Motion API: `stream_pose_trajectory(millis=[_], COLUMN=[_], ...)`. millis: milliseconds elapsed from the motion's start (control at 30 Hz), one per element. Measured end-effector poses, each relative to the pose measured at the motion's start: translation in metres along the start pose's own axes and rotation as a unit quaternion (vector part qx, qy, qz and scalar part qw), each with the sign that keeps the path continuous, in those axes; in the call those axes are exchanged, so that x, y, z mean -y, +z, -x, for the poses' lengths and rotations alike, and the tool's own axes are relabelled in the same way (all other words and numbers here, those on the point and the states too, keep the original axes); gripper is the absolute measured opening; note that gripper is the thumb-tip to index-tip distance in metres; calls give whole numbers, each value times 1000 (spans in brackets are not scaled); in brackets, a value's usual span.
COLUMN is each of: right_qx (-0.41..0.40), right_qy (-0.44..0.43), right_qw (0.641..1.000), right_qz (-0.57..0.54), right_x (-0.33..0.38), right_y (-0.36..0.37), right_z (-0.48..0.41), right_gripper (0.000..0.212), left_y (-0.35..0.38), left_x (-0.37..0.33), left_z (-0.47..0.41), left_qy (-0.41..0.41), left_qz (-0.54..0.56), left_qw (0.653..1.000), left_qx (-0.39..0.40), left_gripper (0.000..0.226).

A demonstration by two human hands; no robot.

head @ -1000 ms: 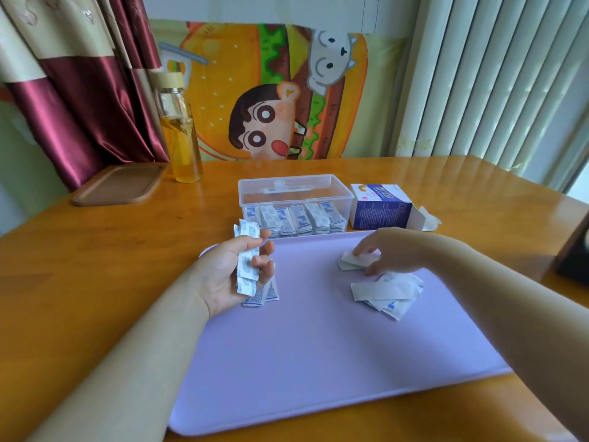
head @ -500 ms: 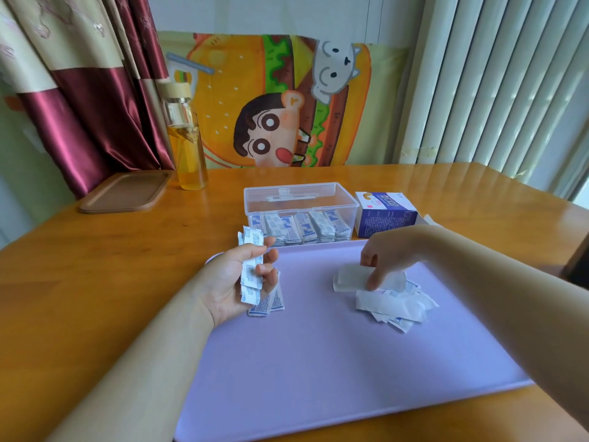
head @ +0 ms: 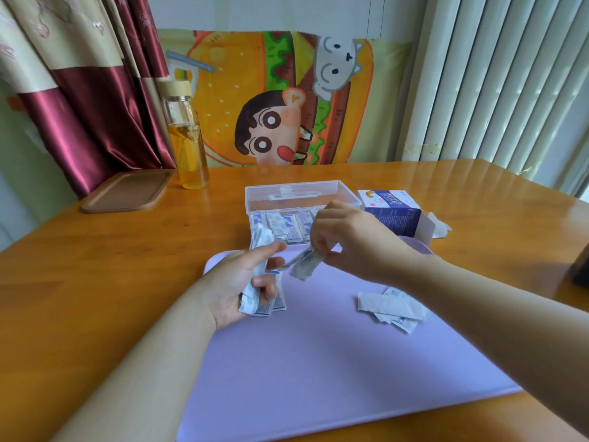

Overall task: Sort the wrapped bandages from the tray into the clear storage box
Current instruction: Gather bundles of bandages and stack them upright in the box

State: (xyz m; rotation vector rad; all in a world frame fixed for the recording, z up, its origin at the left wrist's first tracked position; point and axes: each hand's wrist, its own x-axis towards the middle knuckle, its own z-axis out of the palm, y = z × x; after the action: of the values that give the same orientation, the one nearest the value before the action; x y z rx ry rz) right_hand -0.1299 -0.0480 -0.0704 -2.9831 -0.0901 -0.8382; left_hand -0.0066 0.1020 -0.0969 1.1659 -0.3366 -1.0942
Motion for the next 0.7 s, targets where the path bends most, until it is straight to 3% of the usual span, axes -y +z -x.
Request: stream_pose_trajectory(millis=[100,200,267,300,367,400,433,500,533,567,633,700], right_qx=[-85,-110,-105,-105,-122,-122,-105,-25,9,31,38,23], right_qy=[-68,-78,-81,-55,80,178,278,384,399,398,393,398], right_qw=[994,991,991,993,988,967,917,741,674,648,658,660], right_qz=[12,14,9,4,-50,-134,-267,-551,-621,-649,-641,-637], right_x=[5,5,4,1,-3,-4,-3,-1,-1,0,2,4], right_y=[11,18,20,21,24,22,19,13,14,16,22,27], right_z=[6,11,13,14,14,14,12,9,9,8,4,0], right_gripper=[20,19,8,4,31,41,46,43,40,32,6,9], left_y=[1,1,0,0,-2,-2,-3,-5,-5,-5,-5,-6], left_x=[3,5,7,7,7,7,6,5,6,6,8,8], left_z=[4,4,1,-1,-3,-3,-5,-5,-6,-7,-8,-9], left_qy=[11,38,57,65,79,84,89,97,99,101,103,109], left_qz=[-98,-185,-207,-207,-200,-195,-190,-179,-180,-184,-196,-208], left_qw=[993,979,975,975,976,977,978,979,978,977,974,971], left_qx=[66,77,61,50,18,3,-10,-28,-33,-35,-40,-53], left_gripper=[41,38,29,25,25,26,27,26,25,24,25,25])
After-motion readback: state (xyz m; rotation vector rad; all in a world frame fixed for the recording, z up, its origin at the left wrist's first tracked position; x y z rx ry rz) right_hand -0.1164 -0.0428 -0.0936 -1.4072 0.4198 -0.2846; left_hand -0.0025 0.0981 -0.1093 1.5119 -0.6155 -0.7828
